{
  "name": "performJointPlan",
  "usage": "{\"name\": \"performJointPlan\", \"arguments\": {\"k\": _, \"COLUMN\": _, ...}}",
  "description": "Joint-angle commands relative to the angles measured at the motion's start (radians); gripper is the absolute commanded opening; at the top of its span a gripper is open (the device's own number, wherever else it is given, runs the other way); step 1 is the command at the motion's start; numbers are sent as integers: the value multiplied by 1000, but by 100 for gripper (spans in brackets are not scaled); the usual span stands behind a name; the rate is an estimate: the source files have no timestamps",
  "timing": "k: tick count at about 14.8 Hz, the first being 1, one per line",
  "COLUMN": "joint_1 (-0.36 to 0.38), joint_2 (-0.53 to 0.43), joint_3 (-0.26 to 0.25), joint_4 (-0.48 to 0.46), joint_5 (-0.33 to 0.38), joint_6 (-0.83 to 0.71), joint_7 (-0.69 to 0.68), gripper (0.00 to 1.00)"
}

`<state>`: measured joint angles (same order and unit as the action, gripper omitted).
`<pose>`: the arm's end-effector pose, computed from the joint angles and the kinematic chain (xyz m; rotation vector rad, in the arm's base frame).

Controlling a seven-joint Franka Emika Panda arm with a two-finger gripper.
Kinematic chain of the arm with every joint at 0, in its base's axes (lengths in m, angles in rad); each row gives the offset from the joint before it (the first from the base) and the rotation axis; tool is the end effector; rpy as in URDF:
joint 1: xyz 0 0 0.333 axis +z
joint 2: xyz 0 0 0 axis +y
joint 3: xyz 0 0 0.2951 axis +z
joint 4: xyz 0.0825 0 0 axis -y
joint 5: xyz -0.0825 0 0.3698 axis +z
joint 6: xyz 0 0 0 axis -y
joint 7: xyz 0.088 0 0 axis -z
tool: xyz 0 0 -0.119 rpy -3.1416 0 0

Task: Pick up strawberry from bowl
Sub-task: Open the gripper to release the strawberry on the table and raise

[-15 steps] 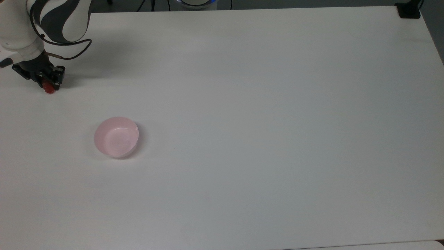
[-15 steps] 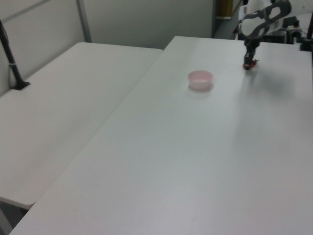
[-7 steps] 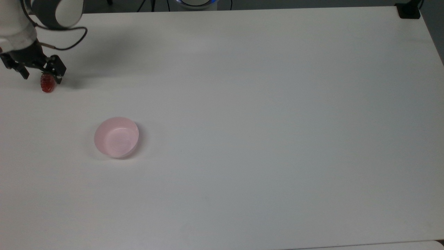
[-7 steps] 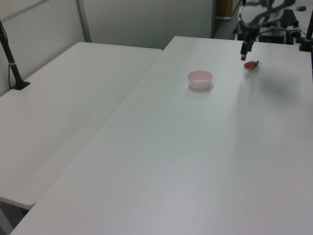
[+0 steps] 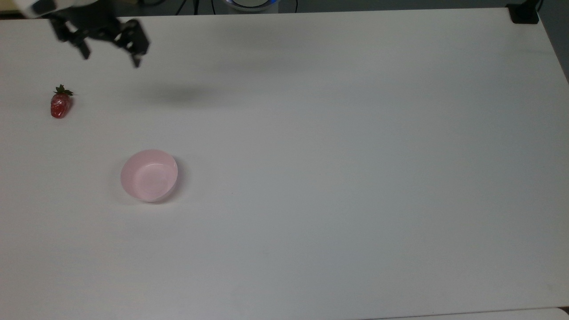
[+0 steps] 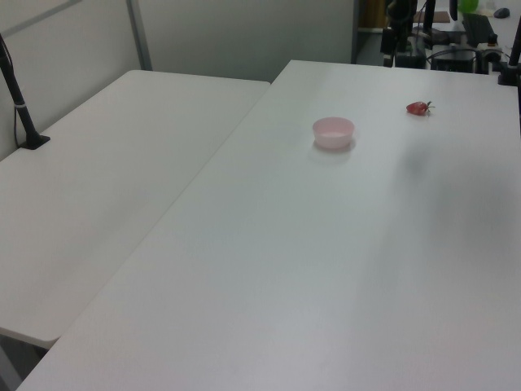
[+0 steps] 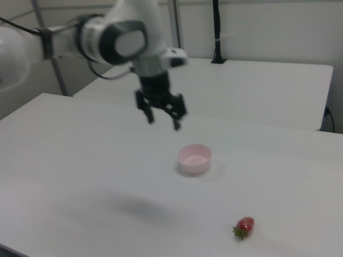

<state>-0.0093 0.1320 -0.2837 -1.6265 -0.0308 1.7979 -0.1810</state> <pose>0.5673 -0.1658 0.5144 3.0617 -0.1572 0.0423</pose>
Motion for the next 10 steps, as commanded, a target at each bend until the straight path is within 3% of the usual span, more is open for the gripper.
{"name": "performJointPlan", "arguments": {"k": 1, "joint_1": 3, "joint_2": -141, "joint_3": 138, "joint_4": -39, "joint_5": -28, "joint_6": -142, "joint_7": 78, "gripper": 100}}
{"name": "performJointPlan", "arguments": {"k": 4, "joint_1": 23, "joint_2": -169, "joint_3": 190, "joint_4": -41, "joint_5": -28, "joint_6": -175, "joint_7": 84, "gripper": 100}}
{"name": "performJointPlan", "arguments": {"k": 6, "joint_1": 78, "joint_2": -166, "joint_3": 190, "joint_4": -49, "joint_5": -28, "joint_6": -169, "joint_7": 98, "gripper": 100}}
{"name": "performJointPlan", "arguments": {"k": 10, "joint_1": 68, "joint_2": -158, "joint_3": 190, "joint_4": -41, "joint_5": -23, "joint_6": -158, "joint_7": 98, "gripper": 100}}
